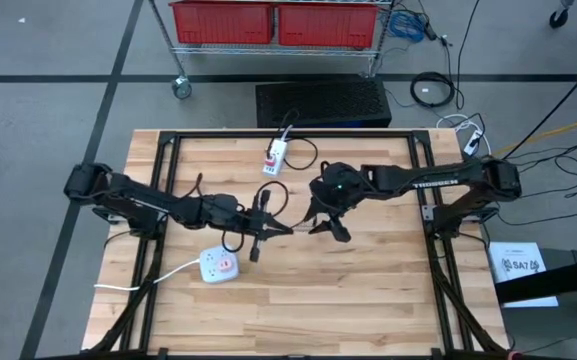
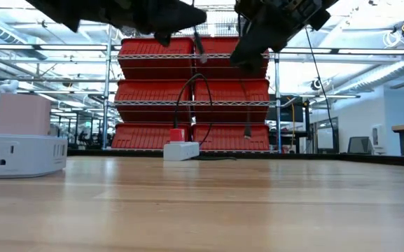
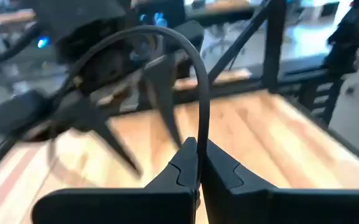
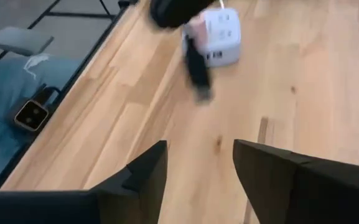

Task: Insert USB
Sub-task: Insert the black charger cable into the light pink charger adapter

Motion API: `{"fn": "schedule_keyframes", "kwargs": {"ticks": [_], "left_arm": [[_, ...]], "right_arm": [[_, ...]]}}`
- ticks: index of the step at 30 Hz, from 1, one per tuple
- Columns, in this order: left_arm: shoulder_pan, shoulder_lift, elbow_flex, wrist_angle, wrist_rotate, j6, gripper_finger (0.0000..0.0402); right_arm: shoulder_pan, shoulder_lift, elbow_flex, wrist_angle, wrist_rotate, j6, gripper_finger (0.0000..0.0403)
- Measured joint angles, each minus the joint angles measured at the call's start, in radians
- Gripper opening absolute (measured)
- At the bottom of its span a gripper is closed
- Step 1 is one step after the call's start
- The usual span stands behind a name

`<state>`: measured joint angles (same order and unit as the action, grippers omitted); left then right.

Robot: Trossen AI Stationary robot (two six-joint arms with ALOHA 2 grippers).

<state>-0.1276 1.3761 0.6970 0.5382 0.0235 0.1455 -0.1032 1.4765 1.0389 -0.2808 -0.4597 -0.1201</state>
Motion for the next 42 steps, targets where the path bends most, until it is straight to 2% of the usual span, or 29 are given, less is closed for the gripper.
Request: {"fn": "schedule_keyframes", "kwargs": {"ticks": [4, 10, 18, 22, 26, 30, 34, 37, 42], "left_arm": [[-0.027, -0.068, -0.001, -0.072, -0.065, 0.001, 0.0007], [-0.055, -0.147, -0.008, -0.132, -0.131, 0.011, 0.0007], [-0.067, -0.285, -0.171, -0.088, -0.236, -0.15, 0.0007], [-0.089, -0.339, -0.255, -0.025, -0.311, -0.214, 0.0007], [-0.091, -0.359, -0.301, 0.0, -0.351, -0.254, 0.0007], [-0.091, -0.359, -0.303, 0.01, -0.318, -0.26, 0.0007], [-0.092, -0.358, -0.303, 0.038, -0.219, -0.242, 0.0007], [-0.092, -0.359, -0.303, 0.052, -0.157, -0.237, 0.0007], [-0.092, -0.352, -0.303, 0.054, -0.107, -0.234, 0.0007]], "right_arm": [[0.0, 0.002, -0.008, -0.06, -0.001, -0.003, 0.0182], [-0.001, 0.007, -0.095, 0.001, -0.014, 0.023, 0.0187], [0.048, 0.005, -0.129, 0.03, -0.018, 0.058, 0.0194], [0.076, 0.005, -0.179, 0.242, -0.015, 0.129, 0.0195], [0.124, 0.006, -0.232, 0.516, 0.047, 0.195, 0.0194], [0.162, 0.046, -0.235, 0.722, 0.142, 0.206, 0.0194], [0.152, 0.123, -0.222, 0.883, 0.14, 0.246, 0.0194], [0.131, 0.183, -0.171, 0.905, 0.136, 0.261, 0.0194], [0.122, 0.3, -0.042, 0.887, 0.063, 0.267, 0.0194]]}}
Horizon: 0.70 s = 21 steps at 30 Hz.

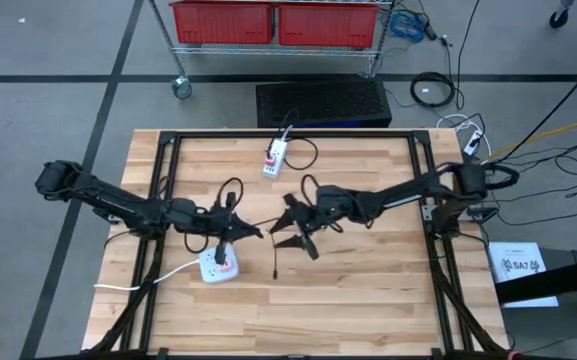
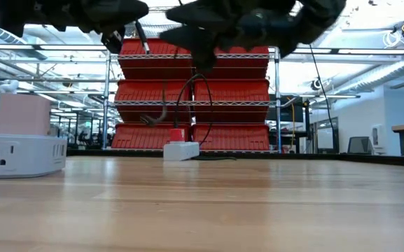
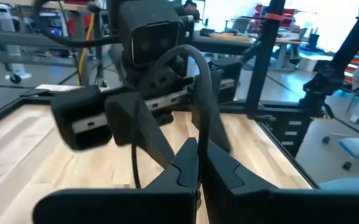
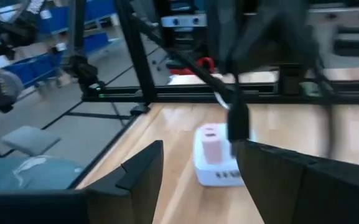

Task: Insert USB
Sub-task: Insert the black charger cable into the light pink charger adapter

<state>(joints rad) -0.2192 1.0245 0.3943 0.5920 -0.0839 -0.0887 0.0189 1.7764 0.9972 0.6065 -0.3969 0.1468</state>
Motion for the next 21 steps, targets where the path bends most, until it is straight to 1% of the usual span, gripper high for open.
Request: {"fn": "schedule_keyframes", "kwargs": {"ticks": [4, 10, 15, 18, 21], "left_arm": [[-0.004, 0.001, 0.0, -0.009, 0.018, 0.0, 0.0007], [-0.013, 0.001, 0.0, -0.034, 0.028, 0.01, 0.0007], [-0.013, 0.001, 0.0, -0.038, 0.028, 0.018, 0.0007], [-0.013, 0.001, 0.0, -0.047, 0.027, 0.018, 0.0007], [-0.013, 0.001, 0.0, -0.059, 0.021, 0.017, 0.0007]], "right_arm": [[-0.002, 0.063, 0.108, -0.07, 0.0, 0.012, 0.0194], [-0.006, 0.11, 0.236, -0.179, 0.008, 0.0, 0.0194], [-0.004, 0.147, 0.3, -0.278, 0.007, -0.005, 0.0192], [-0.003, 0.152, 0.307, -0.281, 0.022, -0.004, 0.0172], [-0.003, 0.153, 0.307, -0.292, 0.08, -0.005, 0.0126]]}}
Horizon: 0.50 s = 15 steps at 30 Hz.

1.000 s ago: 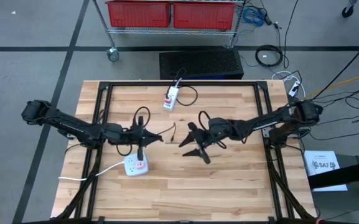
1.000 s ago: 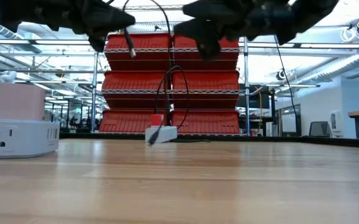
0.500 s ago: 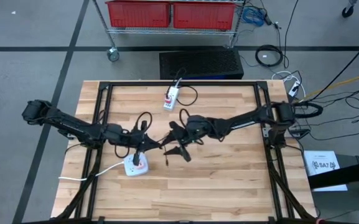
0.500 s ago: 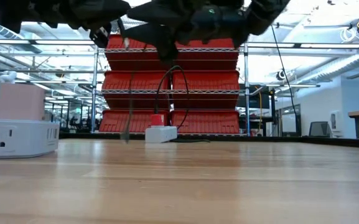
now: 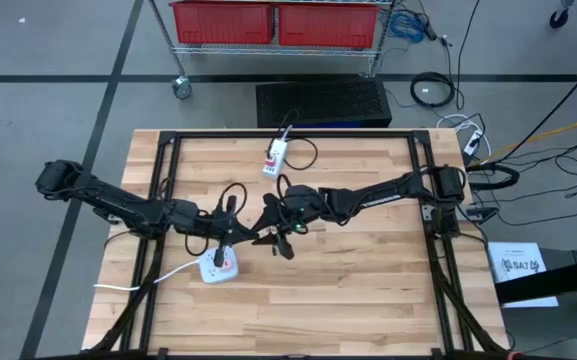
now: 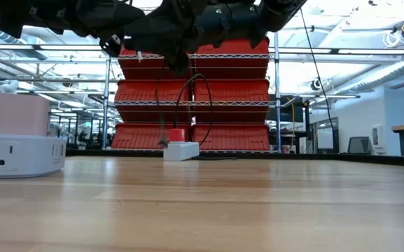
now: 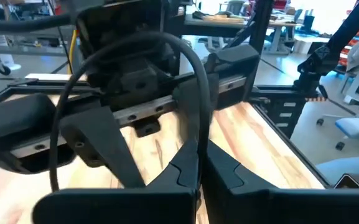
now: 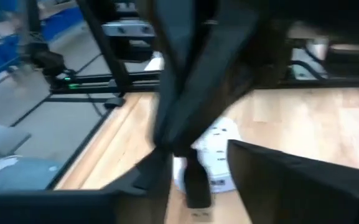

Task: Insert USB
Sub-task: Insert the black charger cable into the light pink charger adapter

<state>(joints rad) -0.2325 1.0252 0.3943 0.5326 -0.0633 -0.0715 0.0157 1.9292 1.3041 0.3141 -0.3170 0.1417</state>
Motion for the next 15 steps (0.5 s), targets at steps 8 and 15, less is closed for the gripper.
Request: {"fn": "schedule_keyframes", "kwargs": {"ticks": [8, 15], "left_arm": [[0.0, 0.0, 0.0, -0.014, -0.02, -0.001, 0.0007], [-0.001, 0.0, 0.0, -0.023, -0.038, -0.001, 0.0007]], "right_arm": [[0.012, 0.0, 0.0, 0.011, 0.024, -0.03, 0.0013], [0.024, -0.001, 0.0, -0.003, 0.057, -0.061, 0.0005]]}}
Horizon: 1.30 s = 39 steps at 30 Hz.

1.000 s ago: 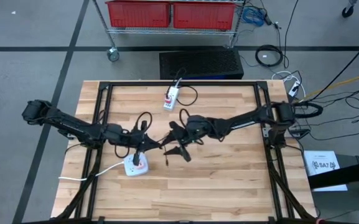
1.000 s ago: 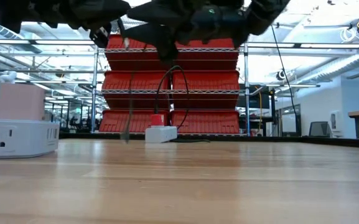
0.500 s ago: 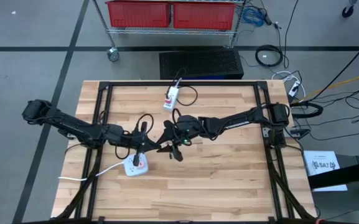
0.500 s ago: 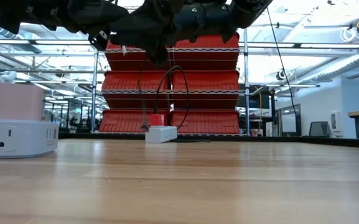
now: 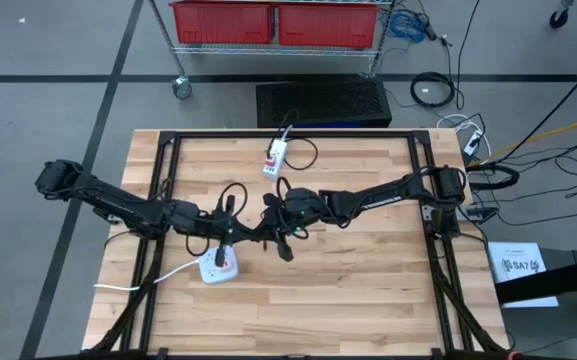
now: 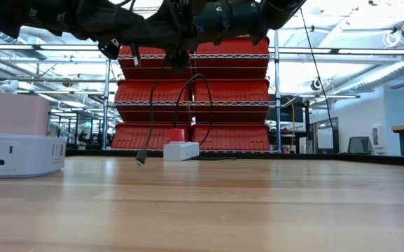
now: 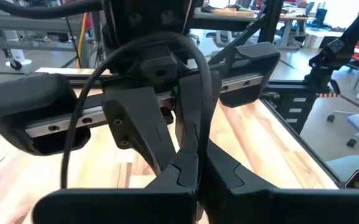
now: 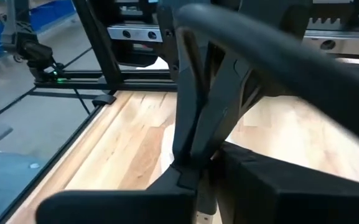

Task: Insert USB
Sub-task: Insert the black charger cable into the light pink charger adapter

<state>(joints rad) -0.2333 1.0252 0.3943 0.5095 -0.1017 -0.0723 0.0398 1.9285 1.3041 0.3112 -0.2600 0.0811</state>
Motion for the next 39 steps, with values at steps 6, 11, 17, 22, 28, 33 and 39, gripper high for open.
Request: {"fn": "schedule_keyframes", "kwargs": {"ticks": [6, 11, 17, 22, 28, 33, 39], "left_arm": [[0.0, 0.0, -0.001, -0.001, -0.031, 0.0, 0.0007], [-0.006, 0.0, -0.002, -0.005, -0.099, 0.0, 0.0007], [-0.027, 0.002, -0.002, 0.008, -0.193, -0.001, 0.0007], [-0.046, 0.0, 0.002, 0.013, -0.254, -0.001, 0.0006], [-0.051, 0.0, 0.002, -0.011, -0.28, -0.015, 0.0006], [-0.052, 0.0, 0.001, -0.05, -0.297, -0.028, 0.0006], [-0.053, 0.0, 0.001, -0.046, -0.296, -0.028, 0.0006]], "right_arm": [[-0.005, -0.001, 0.0, -0.01, 0.025, 0.016, 0.0005], [-0.005, -0.002, 0.0, -0.028, 0.074, 0.029, 0.0006], [-0.005, -0.002, 0.0, -0.04, 0.133, 0.059, 0.0072], [-0.005, 0.003, -0.002, -0.049, 0.181, 0.067, 0.013], [0.006, 0.0, -0.001, -0.044, 0.233, 0.066, 0.0143], [0.01, -0.01, -0.001, -0.045, 0.235, 0.059, 0.0128], [0.015, -0.013, 0.0, -0.039, 0.231, 0.023, 0.0083]]}}
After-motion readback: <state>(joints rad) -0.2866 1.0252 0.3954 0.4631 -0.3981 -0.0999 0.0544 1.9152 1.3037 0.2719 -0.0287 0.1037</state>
